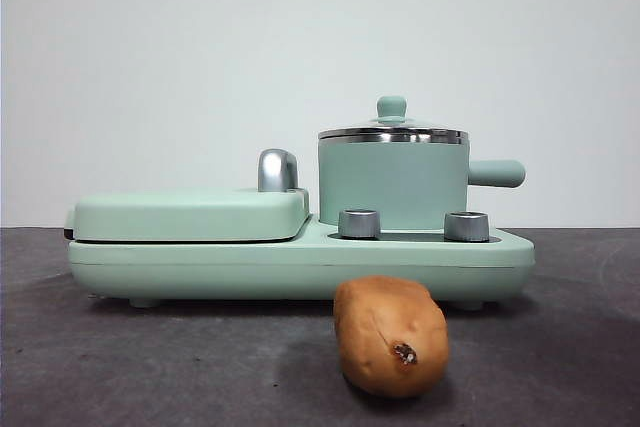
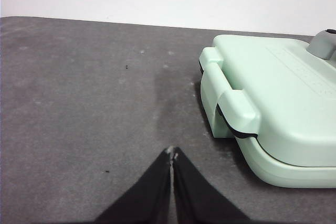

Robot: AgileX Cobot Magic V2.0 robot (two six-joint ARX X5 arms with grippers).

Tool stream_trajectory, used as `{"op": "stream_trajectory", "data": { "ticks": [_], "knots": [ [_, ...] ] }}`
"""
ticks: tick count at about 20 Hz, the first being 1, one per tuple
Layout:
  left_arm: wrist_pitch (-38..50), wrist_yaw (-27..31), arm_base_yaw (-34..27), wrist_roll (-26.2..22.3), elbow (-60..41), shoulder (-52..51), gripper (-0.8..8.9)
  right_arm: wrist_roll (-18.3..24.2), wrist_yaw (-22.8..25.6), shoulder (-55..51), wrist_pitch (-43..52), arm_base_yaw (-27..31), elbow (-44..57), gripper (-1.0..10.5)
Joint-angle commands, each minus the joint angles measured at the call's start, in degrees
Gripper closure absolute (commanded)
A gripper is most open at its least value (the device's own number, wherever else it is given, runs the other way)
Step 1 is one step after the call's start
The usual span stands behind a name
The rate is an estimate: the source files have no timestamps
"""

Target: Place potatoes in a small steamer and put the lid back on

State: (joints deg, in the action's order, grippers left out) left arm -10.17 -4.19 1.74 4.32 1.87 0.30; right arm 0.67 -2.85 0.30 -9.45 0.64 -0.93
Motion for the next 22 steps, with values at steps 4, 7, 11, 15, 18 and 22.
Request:
{"op": "stream_trajectory", "data": {
  "ticks": [4,7,11,15,18,22],
  "knots": [
    [-0.5,0.3,0.0,0.5,-1.1,-0.1,8.06,0.0,-0.1,-0.1,0.4,-0.1,0.2,9.4],
    [-0.5,0.3,0.0,0.3,-1.1,-0.1,8.06,-0.4,-0.2,-0.1,0.4,-0.1,0.2,9.4],
    [-0.5,0.3,0.0,0.3,-1.1,-0.1,8.06,-0.4,-0.2,-0.1,0.5,-0.1,0.2,9.4],
    [-0.5,0.3,0.0,3.1,-1.1,-0.1,8.06,-0.5,-0.2,-0.1,0.5,-0.1,0.2,9.4],
    [-0.4,0.3,0.0,6.0,-1.1,-0.1,8.06,-2.4,-0.2,-0.1,0.5,-0.1,0.2,9.4],
    [2.8,0.3,0.0,9.0,-1.0,-0.1,8.07,-10.1,-1.0,-0.1,0.5,-0.1,0.0,9.4]
  ]
}}
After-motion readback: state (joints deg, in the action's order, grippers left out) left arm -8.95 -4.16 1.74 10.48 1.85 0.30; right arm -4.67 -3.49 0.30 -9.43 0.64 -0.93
